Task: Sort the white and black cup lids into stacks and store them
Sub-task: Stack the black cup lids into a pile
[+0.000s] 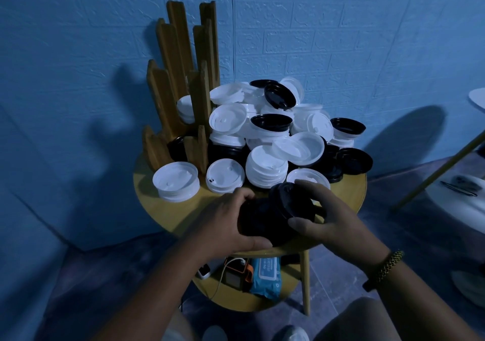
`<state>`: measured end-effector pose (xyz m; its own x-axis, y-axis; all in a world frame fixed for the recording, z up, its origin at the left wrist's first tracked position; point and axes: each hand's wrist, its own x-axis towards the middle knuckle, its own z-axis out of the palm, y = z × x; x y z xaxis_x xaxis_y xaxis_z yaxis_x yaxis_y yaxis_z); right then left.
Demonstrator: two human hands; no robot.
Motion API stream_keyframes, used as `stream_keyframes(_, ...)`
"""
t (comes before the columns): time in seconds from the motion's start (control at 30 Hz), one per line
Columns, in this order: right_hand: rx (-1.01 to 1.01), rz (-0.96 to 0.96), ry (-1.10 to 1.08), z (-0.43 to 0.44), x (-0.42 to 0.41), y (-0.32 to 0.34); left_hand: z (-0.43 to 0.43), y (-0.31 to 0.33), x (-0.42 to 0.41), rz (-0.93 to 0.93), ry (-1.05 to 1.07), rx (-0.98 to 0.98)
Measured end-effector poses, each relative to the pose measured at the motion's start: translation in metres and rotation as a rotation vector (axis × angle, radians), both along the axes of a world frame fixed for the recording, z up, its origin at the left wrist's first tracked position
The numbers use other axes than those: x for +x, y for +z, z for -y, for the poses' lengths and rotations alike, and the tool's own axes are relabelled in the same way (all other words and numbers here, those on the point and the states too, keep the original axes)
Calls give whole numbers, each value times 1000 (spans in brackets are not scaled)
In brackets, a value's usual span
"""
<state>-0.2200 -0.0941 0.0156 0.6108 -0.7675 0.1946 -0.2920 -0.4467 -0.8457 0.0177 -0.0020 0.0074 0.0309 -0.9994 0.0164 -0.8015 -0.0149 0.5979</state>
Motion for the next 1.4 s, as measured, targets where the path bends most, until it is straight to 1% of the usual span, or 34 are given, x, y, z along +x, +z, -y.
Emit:
stream_keyframes(0.07, 35, -8, 35, 1, -1, -2, 1, 0, 2, -47, -3, 10)
stream_keyframes(0.1, 46, -2, 40, 2, -1, -2, 2, -1, 3, -29, -7, 1)
stream_keyframes(0.2, 11, -26, 49, 1, -1, -1, 3, -2, 5, 17, -29, -34)
stream_keyframes(0.4, -14, -143, 143, -1, 10, 8, 2, -3, 6, -95, 10, 14)
stream_keyframes(0.57, -104, -253, 266, 5, 21, 14, 2, -1, 5, -138, 6, 30)
stream_keyframes(0.67, -97, -288, 301, 10, 22, 17, 2, -4, 6, -141, 5, 27)
stream_keyframes(0.77, -73, -276, 320, 15, 22, 15, 2, -5, 7, -134, 1, 25)
stream_keyframes(0.93, -121, -229, 292, 14, 23, 2, 2, -3, 8, -44, -36, -20)
stream_keyframes(1.03, -171, -209, 277, 11, 22, -5, 3, -4, 10, -20, -67, -31)
stream_keyframes(1.27, -257, -296, 290, 10, 20, -5, 5, -8, 10, -109, -75, -65)
stream_keyframes(1.33, -311, -296, 235, 5, 19, -10, 6, -9, 11, -124, -52, -75)
stream_keyframes(1.4, -330, -238, 145, -1, 18, -15, 6, -11, 11, -112, -40, -80)
